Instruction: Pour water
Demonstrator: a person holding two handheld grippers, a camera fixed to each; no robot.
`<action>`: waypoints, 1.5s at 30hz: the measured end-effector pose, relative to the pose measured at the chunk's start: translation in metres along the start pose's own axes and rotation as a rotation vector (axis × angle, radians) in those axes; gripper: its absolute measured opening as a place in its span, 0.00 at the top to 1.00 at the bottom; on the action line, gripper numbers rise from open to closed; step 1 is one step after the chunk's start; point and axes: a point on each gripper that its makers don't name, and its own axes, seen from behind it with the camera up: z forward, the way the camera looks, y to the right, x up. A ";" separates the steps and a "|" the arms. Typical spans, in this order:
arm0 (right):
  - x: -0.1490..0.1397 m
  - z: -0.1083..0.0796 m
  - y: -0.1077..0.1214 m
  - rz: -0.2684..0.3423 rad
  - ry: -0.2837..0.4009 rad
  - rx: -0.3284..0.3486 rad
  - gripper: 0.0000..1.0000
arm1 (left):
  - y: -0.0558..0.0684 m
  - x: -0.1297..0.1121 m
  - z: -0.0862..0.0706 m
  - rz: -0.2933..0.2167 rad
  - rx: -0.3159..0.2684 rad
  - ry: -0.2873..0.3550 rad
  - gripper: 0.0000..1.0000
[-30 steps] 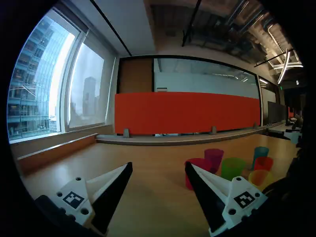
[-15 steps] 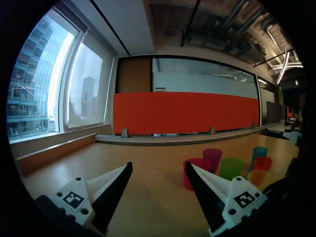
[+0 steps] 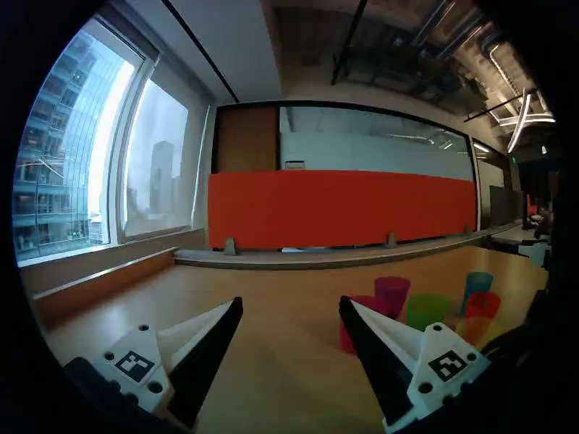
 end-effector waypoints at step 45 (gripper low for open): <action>0.198 -0.007 -0.038 -0.018 0.012 0.137 0.01 | 0.015 0.190 0.016 -0.004 -0.154 -0.009 0.01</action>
